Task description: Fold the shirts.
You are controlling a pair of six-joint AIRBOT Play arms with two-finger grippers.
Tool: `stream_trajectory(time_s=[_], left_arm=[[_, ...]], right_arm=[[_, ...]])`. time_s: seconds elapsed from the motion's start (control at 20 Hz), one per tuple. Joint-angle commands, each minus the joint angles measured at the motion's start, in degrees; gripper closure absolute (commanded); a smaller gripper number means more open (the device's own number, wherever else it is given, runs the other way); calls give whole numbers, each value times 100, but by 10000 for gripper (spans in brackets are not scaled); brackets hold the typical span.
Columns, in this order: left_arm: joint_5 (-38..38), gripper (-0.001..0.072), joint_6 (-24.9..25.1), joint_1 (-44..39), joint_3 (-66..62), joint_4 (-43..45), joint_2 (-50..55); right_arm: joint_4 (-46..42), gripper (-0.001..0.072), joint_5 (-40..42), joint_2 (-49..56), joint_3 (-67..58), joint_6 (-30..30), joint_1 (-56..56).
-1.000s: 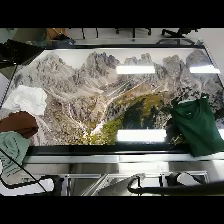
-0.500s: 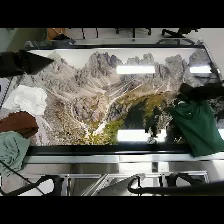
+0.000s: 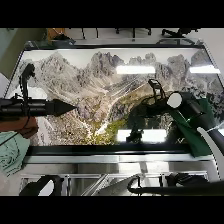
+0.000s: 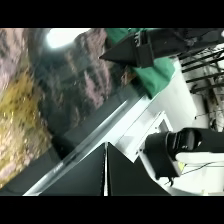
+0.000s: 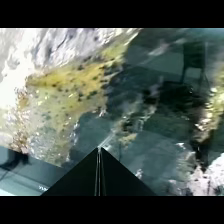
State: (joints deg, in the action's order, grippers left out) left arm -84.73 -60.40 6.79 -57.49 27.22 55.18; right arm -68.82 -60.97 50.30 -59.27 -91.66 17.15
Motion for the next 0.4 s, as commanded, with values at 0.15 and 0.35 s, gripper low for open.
stream_trajectory(time_s=[0.15,0.35], left_arm=[[131,695,-13,-44,533,162,-372],[133,695,-13,-44,533,153,-374]], right_arm=[[-15,692,-7,46,48,-2,151],[-15,692,-7,50,48,-2,151]])
